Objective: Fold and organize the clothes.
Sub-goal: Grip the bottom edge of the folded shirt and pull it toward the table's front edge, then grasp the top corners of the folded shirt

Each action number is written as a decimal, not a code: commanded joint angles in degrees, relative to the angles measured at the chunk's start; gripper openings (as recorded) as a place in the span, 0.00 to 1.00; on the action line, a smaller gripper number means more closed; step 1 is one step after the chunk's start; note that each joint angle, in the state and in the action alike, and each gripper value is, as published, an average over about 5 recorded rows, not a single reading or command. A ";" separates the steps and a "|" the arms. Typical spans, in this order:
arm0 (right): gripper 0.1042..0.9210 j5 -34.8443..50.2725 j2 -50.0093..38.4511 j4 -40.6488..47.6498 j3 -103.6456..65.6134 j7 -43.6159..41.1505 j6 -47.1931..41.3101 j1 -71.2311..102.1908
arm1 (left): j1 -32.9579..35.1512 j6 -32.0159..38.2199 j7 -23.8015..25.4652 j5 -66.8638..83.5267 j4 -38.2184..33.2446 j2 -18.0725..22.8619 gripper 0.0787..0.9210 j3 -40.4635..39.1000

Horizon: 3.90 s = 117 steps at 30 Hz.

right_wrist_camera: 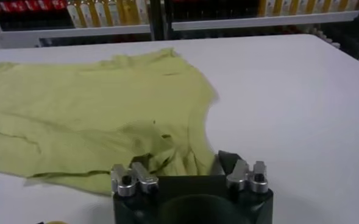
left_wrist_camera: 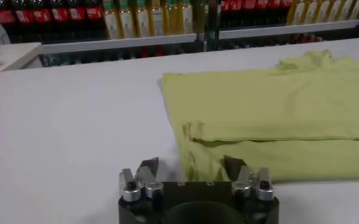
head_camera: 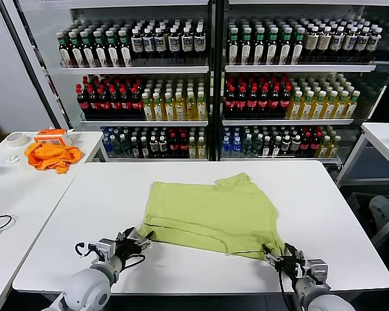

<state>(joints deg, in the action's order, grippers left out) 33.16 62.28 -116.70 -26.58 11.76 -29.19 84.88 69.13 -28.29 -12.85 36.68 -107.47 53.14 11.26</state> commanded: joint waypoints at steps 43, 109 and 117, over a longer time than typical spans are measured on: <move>0.33 -3.58 -6.15 -27.01 -9.30 3.04 -3.71 14.78 | 23.19 2.48 1.06 1.33 -27.42 -7.18 0.24 17.78; 0.65 1.27 13.22 44.33 21.56 4.12 -0.61 -48.29 | -22.95 4.88 13.55 3.29 24.99 0.51 0.66 -8.19; 0.37 1.03 13.01 43.90 21.60 3.44 0.26 -47.84 | -22.71 5.27 14.08 3.35 24.28 0.68 0.39 -8.07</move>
<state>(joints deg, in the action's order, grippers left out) 34.11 74.89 -73.96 -5.14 15.80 -29.35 37.12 46.15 -23.83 0.78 39.89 -83.28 53.55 3.35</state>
